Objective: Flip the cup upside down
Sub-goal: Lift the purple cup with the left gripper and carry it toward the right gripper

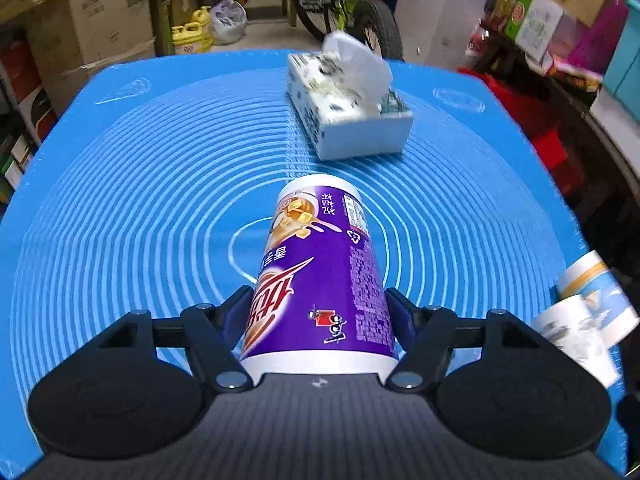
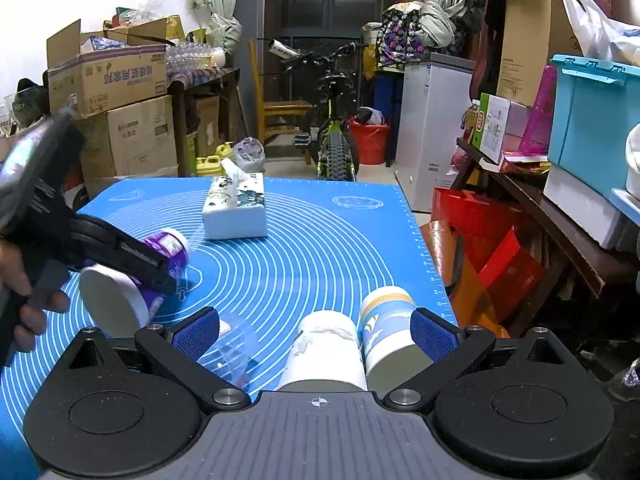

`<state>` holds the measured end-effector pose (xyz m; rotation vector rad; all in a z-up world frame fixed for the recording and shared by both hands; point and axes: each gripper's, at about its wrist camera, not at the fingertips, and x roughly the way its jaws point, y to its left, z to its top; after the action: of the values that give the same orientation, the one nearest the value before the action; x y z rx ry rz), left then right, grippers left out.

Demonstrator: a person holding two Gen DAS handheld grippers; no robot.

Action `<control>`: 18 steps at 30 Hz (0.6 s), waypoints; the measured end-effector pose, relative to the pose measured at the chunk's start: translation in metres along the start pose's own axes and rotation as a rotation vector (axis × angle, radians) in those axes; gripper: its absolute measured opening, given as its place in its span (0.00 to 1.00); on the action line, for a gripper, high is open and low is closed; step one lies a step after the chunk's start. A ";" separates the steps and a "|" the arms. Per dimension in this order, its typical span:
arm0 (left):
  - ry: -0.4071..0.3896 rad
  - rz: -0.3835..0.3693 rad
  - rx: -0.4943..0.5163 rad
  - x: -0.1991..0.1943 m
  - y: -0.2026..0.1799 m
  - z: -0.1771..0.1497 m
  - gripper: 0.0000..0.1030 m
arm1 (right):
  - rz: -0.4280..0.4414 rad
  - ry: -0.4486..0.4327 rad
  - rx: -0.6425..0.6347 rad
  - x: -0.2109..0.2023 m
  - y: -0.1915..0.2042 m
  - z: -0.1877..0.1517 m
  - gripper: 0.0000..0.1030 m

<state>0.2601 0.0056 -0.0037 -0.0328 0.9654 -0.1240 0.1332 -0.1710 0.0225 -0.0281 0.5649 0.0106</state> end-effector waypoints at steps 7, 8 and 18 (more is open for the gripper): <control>-0.056 -0.043 0.042 -0.067 -0.002 -0.043 0.69 | 0.020 -0.001 -0.001 -0.022 0.006 -0.009 0.98; -0.060 -0.043 0.046 -0.074 -0.002 -0.052 0.69 | 0.022 0.001 0.000 -0.025 0.007 -0.012 0.98; -0.040 -0.020 0.064 -0.089 -0.012 -0.127 0.69 | 0.031 0.077 0.026 -0.040 0.014 -0.049 0.98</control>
<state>0.1047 0.0080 -0.0018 0.0140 0.9209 -0.1715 0.0733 -0.1583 0.0022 0.0054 0.6426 0.0330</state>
